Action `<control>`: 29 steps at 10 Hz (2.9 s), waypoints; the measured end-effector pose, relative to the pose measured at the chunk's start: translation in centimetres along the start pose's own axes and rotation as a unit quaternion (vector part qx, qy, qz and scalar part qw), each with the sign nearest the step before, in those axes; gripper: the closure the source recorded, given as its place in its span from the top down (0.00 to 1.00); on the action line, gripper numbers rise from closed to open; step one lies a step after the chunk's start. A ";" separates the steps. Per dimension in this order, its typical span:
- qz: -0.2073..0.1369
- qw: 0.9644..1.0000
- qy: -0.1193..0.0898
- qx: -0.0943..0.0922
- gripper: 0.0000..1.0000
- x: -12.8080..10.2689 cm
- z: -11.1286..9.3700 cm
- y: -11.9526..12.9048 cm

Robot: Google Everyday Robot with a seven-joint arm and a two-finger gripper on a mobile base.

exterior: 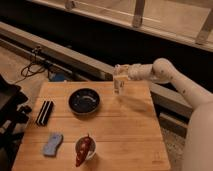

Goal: Stand the bottle upright

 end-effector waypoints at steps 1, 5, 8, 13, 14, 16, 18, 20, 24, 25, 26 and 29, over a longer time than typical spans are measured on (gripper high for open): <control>0.008 1.000 -0.006 0.005 0.05 0.6 0.0 0.1; 0.033 0.999 -0.019 0.014 0.05 2.3 0.3 0.6; 0.043 0.999 -0.020 0.006 0.05 3.1 0.8 1.0; 0.080 0.997 -0.020 0.005 0.49 4.2 1.0 1.4; 0.081 0.996 -0.021 0.005 0.57 4.2 1.0 1.4; 0.077 0.997 -0.026 0.005 0.77 4.1 0.9 1.5; 0.064 0.997 -0.042 0.009 0.78 3.2 0.8 1.4; 0.054 0.997 -0.062 0.014 0.61 2.3 0.9 1.2; 0.042 0.995 -0.085 0.018 0.28 1.0 0.9 0.8; 0.042 0.995 -0.088 0.018 0.31 0.8 0.9 0.8; 0.042 0.995 -0.089 0.017 0.39 0.6 1.0 0.7; 0.040 0.995 -0.087 0.018 0.70 0.4 0.8 0.5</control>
